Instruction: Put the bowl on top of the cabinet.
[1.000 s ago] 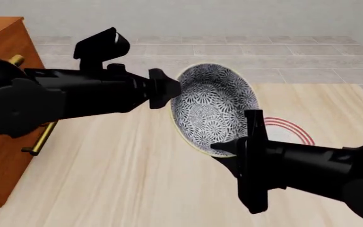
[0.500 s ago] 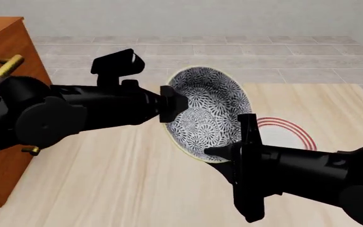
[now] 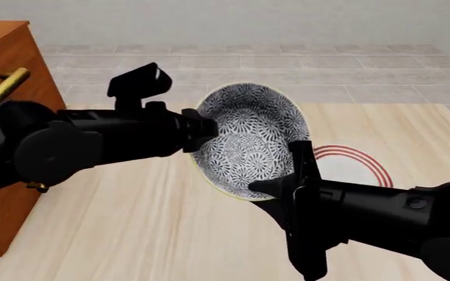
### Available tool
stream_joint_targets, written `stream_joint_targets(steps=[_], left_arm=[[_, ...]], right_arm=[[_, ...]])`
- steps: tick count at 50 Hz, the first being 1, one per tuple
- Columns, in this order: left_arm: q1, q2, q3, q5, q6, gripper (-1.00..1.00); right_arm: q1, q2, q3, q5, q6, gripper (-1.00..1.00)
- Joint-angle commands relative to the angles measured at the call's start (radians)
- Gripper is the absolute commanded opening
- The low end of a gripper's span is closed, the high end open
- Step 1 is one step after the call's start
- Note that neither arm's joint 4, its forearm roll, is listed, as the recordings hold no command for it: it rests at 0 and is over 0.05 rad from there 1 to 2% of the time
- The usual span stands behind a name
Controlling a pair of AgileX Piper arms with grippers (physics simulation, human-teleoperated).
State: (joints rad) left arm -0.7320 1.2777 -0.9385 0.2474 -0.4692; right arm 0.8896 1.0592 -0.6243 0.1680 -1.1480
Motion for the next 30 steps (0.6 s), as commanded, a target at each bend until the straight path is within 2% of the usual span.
stream_joint_targets(steps=[1, 2, 3, 16, 30], left_arm=[[0.025, -0.028, 0.019, 0.009, -0.011, -1.00], [0.025, -0.028, 0.019, 0.009, -0.012, -1.00], [0.026, -0.027, 0.020, 0.008, -0.012, -1.00], [0.049, -0.022, 0.043, -0.009, -0.008, -1.00], [0.065, -0.020, 0.060, -0.026, -0.004, -1.00]], right_arm=[[-0.018, -0.011, 0.006, -0.004, -0.004, -1.00], [-0.015, -0.011, 0.005, -0.003, -0.002, -1.00], [-0.013, -0.014, 0.004, -0.005, -0.006, 1.00], [0.009, -0.049, -0.011, 0.010, -0.035, 1.00], [0.025, -0.073, -0.002, 0.016, -0.034, 1.00]])
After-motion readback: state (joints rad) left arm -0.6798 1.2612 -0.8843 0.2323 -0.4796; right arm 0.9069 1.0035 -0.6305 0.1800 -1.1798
